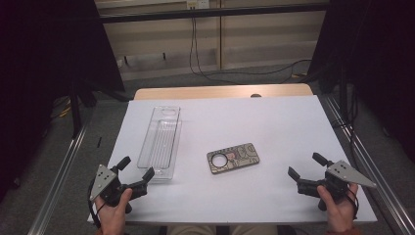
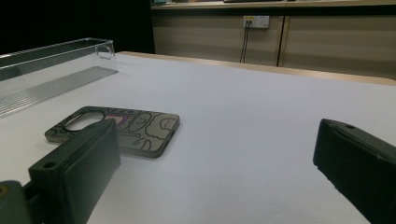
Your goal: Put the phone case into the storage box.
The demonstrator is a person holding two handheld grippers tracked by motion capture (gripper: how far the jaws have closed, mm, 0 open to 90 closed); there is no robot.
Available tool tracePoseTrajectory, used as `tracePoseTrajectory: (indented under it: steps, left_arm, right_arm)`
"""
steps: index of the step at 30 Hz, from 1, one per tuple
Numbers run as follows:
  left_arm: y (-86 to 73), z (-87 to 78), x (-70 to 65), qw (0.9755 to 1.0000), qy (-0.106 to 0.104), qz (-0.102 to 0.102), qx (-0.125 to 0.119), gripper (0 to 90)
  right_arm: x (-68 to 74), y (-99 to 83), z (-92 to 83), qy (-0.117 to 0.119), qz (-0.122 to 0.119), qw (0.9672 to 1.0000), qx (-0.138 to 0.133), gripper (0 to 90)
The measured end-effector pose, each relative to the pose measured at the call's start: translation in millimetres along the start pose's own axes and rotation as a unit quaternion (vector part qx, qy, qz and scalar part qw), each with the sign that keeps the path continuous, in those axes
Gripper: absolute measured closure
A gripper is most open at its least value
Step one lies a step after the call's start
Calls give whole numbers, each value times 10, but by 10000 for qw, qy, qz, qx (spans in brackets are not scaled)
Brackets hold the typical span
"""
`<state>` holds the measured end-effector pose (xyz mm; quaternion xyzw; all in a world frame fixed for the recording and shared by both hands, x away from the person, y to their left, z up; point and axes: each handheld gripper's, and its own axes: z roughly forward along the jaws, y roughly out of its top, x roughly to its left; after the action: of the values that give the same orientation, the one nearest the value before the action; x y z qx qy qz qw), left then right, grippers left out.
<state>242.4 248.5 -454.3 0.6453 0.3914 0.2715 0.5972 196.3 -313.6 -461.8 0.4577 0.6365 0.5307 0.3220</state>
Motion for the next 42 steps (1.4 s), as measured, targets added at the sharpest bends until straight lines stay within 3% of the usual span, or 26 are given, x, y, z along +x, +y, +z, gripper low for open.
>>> tracePoseTrajectory:
  steps: [13,20,23,25,30,36,40,42]
  left_arm:
    - [-7,25,3,10000,16,41,80,35]
    - [-12,40,-4,9999,6,46,96,35]
    - [-14,35,-3,10000,-48,10,75,34]
    - [-7,9,-1,9998,-75,141,107,32]
    - [-6,-4,-2,9998,-112,155,76,32]
    - [-8,-2,9,9998,-88,152,88,32]
    - [-9,-5,1,9998,-97,129,71,32]
    - [-10,-9,-3,9997,-132,159,101,32]
  right_arm:
    - [18,-9,8,148,115,9998,92,0]
    - [39,0,36,468,-26,9987,219,0]
    - [61,4,48,503,-51,9985,211,0]
    - [94,4,66,523,-78,9983,238,0]
    - [126,-3,91,555,-183,9980,259,4]
    - [154,20,155,529,-94,9981,305,28]
    - [177,46,179,606,-179,9974,352,15]
    - [206,59,196,760,-275,9961,347,2]
